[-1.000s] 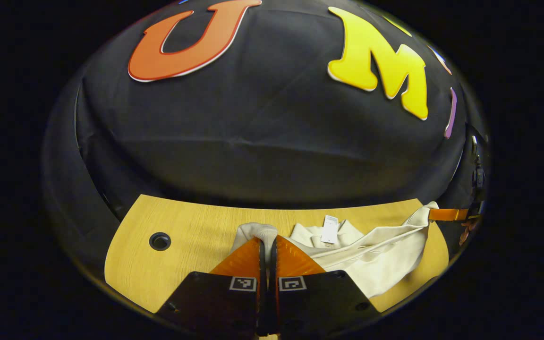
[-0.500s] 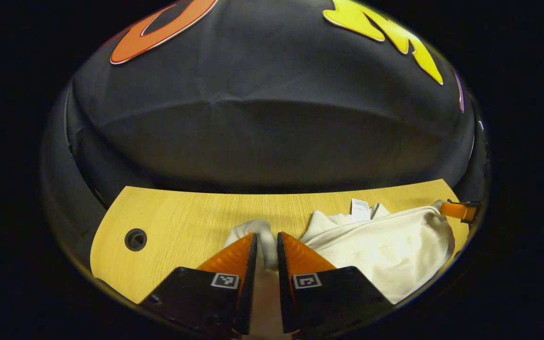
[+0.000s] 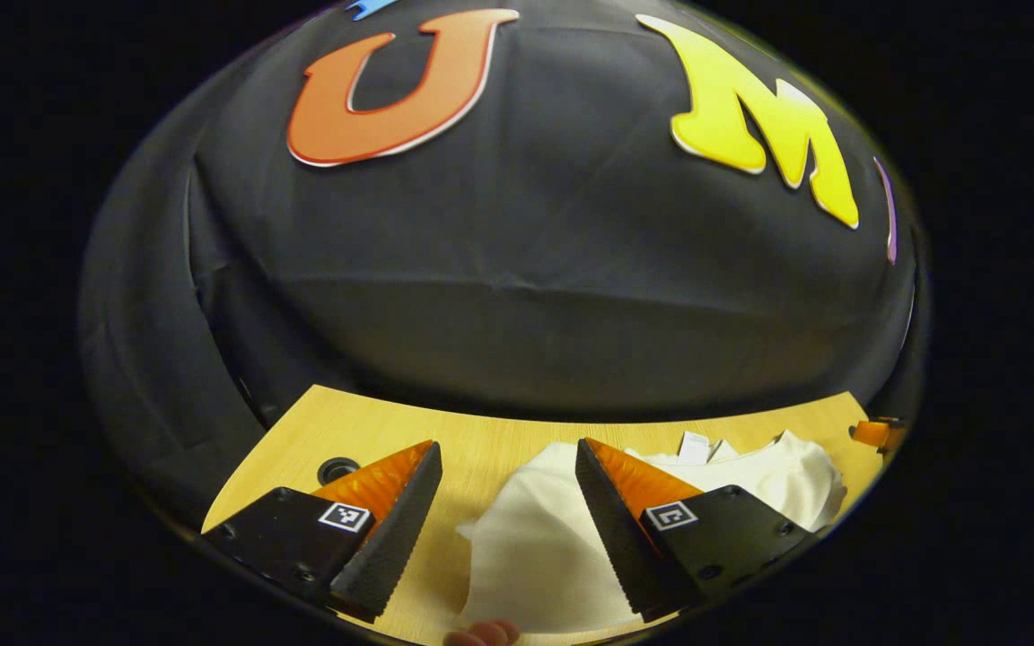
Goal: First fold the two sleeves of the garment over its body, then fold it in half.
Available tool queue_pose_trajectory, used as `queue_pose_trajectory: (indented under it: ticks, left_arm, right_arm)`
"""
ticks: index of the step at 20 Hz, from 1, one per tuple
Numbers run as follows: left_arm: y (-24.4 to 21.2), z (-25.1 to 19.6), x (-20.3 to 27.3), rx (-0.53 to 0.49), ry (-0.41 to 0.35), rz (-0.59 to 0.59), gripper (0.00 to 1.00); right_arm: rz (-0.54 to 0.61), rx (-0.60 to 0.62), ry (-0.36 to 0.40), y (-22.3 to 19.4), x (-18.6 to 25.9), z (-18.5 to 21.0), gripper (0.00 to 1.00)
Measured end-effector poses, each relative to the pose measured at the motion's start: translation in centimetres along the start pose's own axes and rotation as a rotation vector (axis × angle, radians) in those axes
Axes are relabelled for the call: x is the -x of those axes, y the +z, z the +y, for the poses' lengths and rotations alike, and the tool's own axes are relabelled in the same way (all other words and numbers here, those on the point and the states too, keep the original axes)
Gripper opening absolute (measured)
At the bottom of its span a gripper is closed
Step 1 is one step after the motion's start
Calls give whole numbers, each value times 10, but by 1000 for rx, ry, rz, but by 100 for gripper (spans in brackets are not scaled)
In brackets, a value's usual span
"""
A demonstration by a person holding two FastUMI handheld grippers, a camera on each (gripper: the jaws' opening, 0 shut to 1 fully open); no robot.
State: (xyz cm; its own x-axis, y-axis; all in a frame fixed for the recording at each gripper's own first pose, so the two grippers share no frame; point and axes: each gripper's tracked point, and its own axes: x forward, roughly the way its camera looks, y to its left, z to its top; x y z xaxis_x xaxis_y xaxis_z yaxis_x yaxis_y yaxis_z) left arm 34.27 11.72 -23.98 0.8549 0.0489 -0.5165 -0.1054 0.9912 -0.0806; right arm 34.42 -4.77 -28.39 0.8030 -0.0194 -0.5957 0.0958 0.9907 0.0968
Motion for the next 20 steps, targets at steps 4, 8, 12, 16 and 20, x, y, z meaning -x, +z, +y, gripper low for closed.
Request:
queue_pose_trajectory:
  ticks: [4, 8, 12, 16, 20]
  left_arm:
    - [24, 9, 61, 25, 2, -82, 95]
    - [63, -1, 143, 30, -36, -169, 95]
    - [100, -10, 230, -50, -50, -291, 95]
    - [112, -34, 313, -62, -100, -368, 95]
    - [101, -50, 371, -95, -97, -456, 94]
  right_arm:
    - [-99, 24, 17, 24, 74, 11, 72]
    - [-235, 83, 52, 64, 165, 32, 72]
    - [-365, 115, 109, 89, 261, 54, 76]
    - [-456, 139, 157, 97, 342, 71, 77]
    - [-556, 108, 159, 91, 391, 74, 78]
